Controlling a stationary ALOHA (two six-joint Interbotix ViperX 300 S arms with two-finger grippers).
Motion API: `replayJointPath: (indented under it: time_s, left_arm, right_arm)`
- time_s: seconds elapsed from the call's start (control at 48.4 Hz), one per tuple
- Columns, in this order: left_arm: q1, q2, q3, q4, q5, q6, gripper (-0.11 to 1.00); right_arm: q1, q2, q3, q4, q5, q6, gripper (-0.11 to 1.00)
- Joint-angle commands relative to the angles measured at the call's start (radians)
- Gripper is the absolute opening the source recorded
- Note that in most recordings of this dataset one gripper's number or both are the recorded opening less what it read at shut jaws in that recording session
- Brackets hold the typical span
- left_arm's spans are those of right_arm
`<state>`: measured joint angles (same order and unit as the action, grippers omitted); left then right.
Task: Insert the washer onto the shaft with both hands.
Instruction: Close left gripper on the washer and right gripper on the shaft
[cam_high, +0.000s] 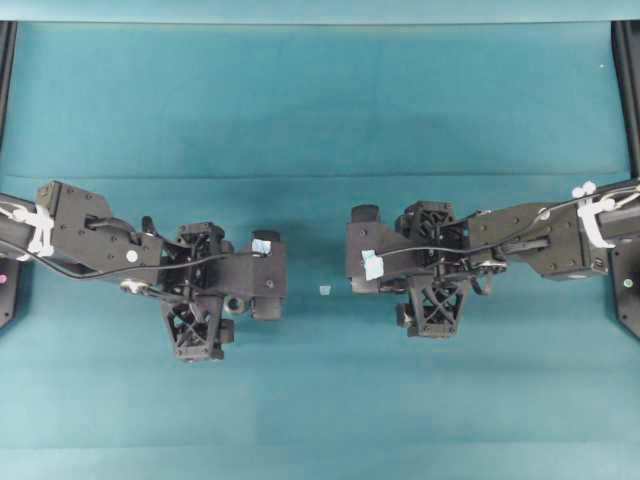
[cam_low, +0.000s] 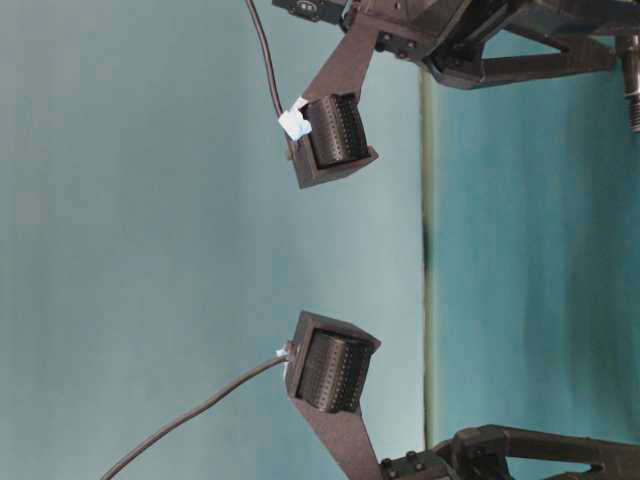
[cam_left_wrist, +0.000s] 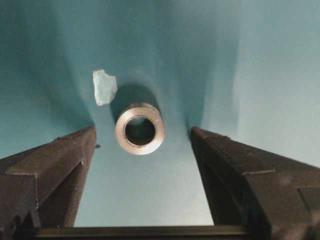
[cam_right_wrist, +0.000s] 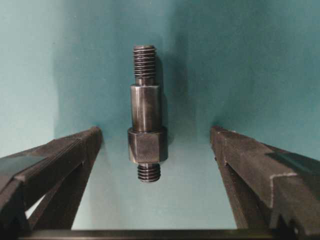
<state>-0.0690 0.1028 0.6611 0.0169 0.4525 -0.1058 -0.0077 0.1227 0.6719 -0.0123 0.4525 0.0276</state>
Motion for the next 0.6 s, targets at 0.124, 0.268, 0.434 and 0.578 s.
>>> replayJointPath:
  time_s: [0.124,0.268,0.434,0.578]
  left_arm:
    - [-0.002,-0.002,-0.005,0.003,-0.044,-0.005,0.83]
    - [-0.002,0.011,-0.002,0.002,-0.055,-0.005,0.83]
    - [0.000,0.017,0.014,0.002,-0.069,-0.003,0.83]
    - [0.000,0.015,0.020,0.002,-0.072,-0.003,0.83]
  right_arm:
    - [-0.009,0.003,0.000,-0.002,-0.005,0.003,0.86]
    - [-0.008,0.003,0.000,0.005,-0.005,0.003,0.86]
    - [-0.009,0.005,0.000,0.006,-0.009,0.003,0.86]
    - [-0.009,0.005,0.000,0.006,-0.011,0.003,0.86]
